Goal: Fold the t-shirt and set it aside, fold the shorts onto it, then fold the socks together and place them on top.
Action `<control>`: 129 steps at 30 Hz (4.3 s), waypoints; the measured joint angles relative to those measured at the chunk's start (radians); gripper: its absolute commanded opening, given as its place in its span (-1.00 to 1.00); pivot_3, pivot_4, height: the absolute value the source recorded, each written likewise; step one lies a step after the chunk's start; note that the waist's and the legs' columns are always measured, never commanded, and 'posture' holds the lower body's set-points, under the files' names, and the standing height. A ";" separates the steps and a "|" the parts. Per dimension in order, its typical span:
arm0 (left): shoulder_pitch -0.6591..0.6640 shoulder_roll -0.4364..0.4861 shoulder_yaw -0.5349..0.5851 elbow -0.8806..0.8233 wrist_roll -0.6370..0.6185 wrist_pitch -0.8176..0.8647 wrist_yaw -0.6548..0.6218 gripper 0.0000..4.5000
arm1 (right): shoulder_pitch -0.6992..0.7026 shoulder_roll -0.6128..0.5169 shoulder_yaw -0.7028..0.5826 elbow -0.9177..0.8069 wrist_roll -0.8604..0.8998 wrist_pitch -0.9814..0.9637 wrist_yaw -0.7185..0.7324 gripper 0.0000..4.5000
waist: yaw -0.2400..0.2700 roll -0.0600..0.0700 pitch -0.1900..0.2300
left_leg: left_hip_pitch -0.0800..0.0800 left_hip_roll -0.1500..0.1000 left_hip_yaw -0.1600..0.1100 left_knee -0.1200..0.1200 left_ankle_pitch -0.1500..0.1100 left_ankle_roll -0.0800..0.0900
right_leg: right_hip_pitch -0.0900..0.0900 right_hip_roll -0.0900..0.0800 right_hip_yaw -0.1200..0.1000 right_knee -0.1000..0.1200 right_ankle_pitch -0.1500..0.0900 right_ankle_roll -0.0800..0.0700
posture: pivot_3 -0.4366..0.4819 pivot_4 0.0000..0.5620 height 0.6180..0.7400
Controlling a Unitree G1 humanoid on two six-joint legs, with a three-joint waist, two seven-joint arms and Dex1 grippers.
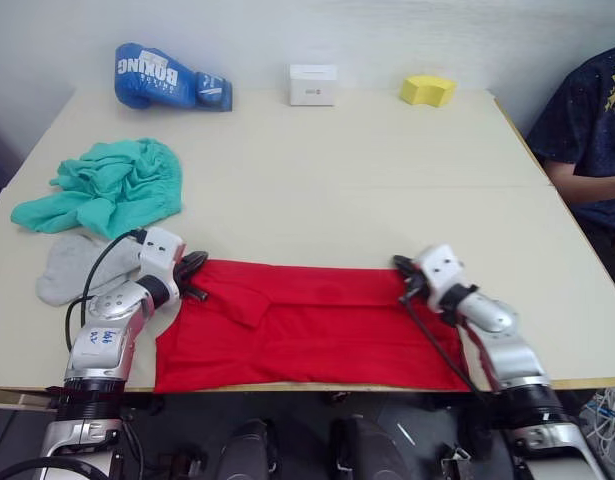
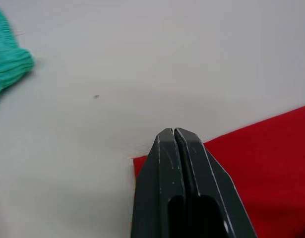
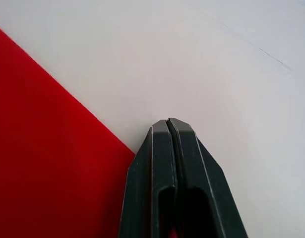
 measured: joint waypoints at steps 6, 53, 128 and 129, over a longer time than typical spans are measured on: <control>0.015 0.025 0.087 0.059 -0.085 -0.103 -0.141 -0.81 | 0.007 -0.072 -0.161 0.099 0.211 0.004 0.182 -0.84 | -0.012 0.000 0.001 | 0.000 0.002 0.001 -0.002 0.004 0.001 | -0.001 0.003 0.000 0.000 0.000 -0.001 | -0.05 -0.47 1.00; 0.167 0.026 0.062 -0.336 -0.311 -0.178 -0.419 1.00 | -0.879 -0.084 0.226 1.013 -0.203 -0.154 0.285 -0.98 | -0.030 0.006 0.006 | -0.007 0.001 0.000 0.001 0.004 0.000 | -0.005 0.002 -0.001 -0.002 -0.001 -0.002 | -0.05 -0.47 1.00; -0.558 -0.096 -0.230 0.642 0.187 -0.140 -0.633 -1.00 | -0.029 0.048 -0.250 -0.555 0.489 1.313 -0.176 -0.99 | -0.012 -0.003 0.005 | -0.025 -0.017 -0.035 -0.006 0.022 0.016 | -0.002 -0.016 -0.040 -0.007 0.007 0.003 | -0.05 -0.47 1.00; -0.503 -0.093 -0.214 0.544 0.174 -0.091 -0.607 -1.00 | -0.054 0.009 -0.214 -0.510 0.471 1.274 -0.149 -0.99 | -0.014 -0.002 0.005 | -0.025 -0.017 -0.034 -0.006 0.022 0.016 | -0.002 -0.016 -0.039 -0.007 0.007 0.003 | -0.05 -0.47 1.00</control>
